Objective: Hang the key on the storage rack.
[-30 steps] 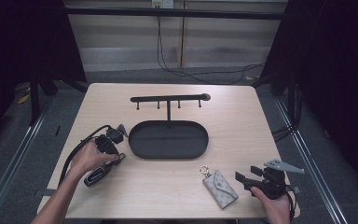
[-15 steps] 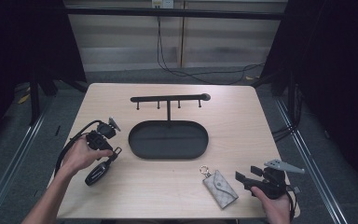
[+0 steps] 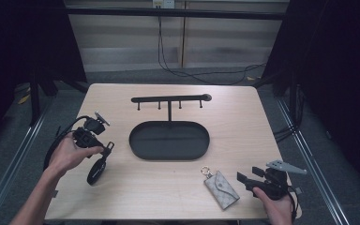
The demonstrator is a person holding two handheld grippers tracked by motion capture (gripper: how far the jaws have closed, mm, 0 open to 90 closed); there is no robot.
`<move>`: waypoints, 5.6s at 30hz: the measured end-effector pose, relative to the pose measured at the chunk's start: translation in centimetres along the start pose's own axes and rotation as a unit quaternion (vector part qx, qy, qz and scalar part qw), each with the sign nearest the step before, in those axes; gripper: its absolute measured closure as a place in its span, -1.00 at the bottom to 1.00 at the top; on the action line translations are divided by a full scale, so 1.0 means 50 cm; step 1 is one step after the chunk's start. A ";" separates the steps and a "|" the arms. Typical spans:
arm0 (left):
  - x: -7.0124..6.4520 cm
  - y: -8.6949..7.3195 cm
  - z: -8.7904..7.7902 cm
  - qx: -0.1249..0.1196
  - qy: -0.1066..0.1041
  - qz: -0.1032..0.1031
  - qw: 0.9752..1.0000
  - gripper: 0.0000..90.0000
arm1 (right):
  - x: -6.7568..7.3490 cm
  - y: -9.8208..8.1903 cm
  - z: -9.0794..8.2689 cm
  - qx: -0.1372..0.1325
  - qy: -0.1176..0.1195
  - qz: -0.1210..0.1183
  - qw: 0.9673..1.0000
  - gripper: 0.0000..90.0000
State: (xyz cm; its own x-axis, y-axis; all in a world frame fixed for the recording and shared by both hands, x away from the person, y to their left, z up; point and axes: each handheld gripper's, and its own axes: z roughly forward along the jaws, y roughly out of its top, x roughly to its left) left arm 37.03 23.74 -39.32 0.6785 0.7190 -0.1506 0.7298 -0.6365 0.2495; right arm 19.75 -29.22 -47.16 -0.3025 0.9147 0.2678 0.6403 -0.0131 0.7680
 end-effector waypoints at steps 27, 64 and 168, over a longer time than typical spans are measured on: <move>-0.002 -0.014 -0.095 -0.028 0.017 0.000 0.999 0.58 | -0.001 0.000 -0.001 0.000 -0.001 0.004 1.000 -0.45; -0.074 0.075 -0.156 0.016 0.042 0.038 0.998 0.58 | 0.000 0.000 -0.002 -0.001 -0.001 0.002 1.000 -0.45; -0.067 0.281 -0.095 0.007 0.023 -0.031 0.999 -0.17 | 0.000 0.001 0.001 0.002 0.015 -0.004 1.000 -0.45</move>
State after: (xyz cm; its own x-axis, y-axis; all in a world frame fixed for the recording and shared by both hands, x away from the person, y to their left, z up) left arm 44.63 13.71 -30.74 0.6275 0.7690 -0.1220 0.7719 -0.5939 0.2267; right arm 19.81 -29.19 -47.13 -0.3295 0.9020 0.2789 0.6406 -0.0034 0.7679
